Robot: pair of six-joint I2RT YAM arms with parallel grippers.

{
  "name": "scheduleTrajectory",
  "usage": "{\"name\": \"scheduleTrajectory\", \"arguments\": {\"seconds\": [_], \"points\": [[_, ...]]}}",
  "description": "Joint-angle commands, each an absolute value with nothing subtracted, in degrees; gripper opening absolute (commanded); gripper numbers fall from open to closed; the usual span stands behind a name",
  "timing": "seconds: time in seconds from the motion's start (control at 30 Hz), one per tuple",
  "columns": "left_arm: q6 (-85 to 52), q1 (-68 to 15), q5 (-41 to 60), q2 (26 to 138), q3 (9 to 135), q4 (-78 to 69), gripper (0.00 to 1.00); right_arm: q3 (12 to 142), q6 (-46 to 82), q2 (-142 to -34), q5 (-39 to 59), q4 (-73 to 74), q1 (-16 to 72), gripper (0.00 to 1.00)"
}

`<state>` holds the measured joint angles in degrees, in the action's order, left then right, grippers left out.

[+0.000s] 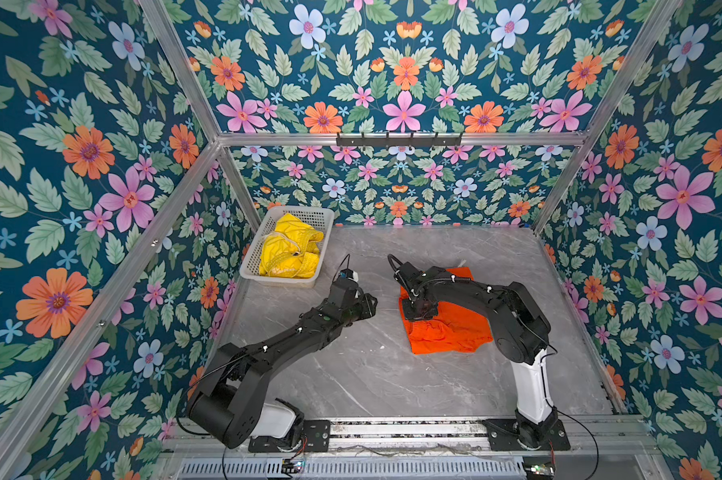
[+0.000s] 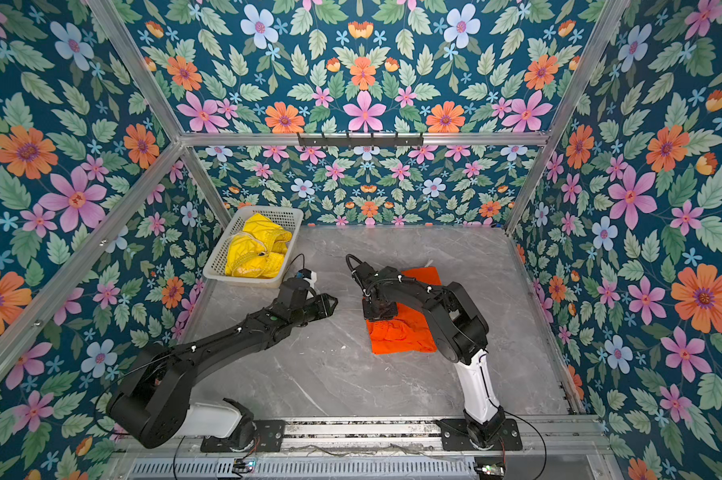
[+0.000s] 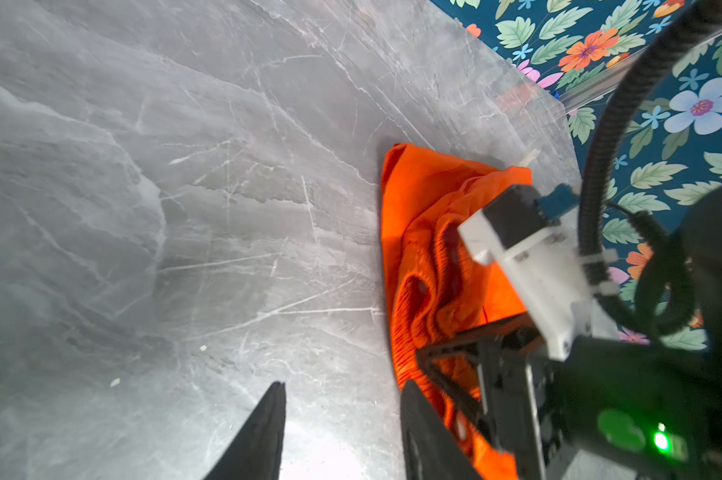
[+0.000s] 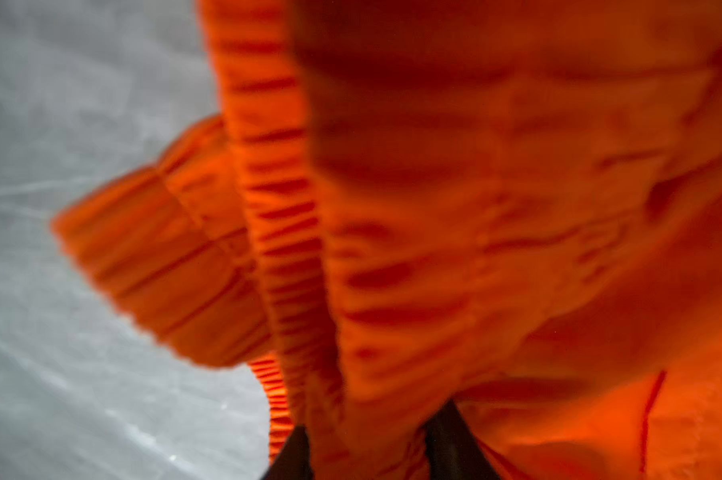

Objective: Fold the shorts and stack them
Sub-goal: 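Grasp the folded orange shorts with the right gripper and drag them farther from the robot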

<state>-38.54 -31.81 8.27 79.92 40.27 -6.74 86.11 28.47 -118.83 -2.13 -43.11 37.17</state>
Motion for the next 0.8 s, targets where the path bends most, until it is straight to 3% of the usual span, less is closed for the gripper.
{"name": "scheduleTrajectory", "arguments": {"seconds": [0.0, 0.37, 0.77], "points": [[-37.2, -31.51, 7.07, 79.61, 40.35, -6.24, 0.47, 84.64, 24.81, -118.7, -5.93, -44.4, 34.0, 0.28], [-35.81, -30.24, 6.63, 81.14, 41.24, -5.97, 0.48, 92.4, 6.07, -120.73, -6.49, -44.75, 15.69, 0.25], [-34.54, -28.04, 7.52, 83.45, 44.08, -5.03, 0.47, 113.92, -6.26, -135.05, 0.83, -48.52, 6.79, 0.23]]}}
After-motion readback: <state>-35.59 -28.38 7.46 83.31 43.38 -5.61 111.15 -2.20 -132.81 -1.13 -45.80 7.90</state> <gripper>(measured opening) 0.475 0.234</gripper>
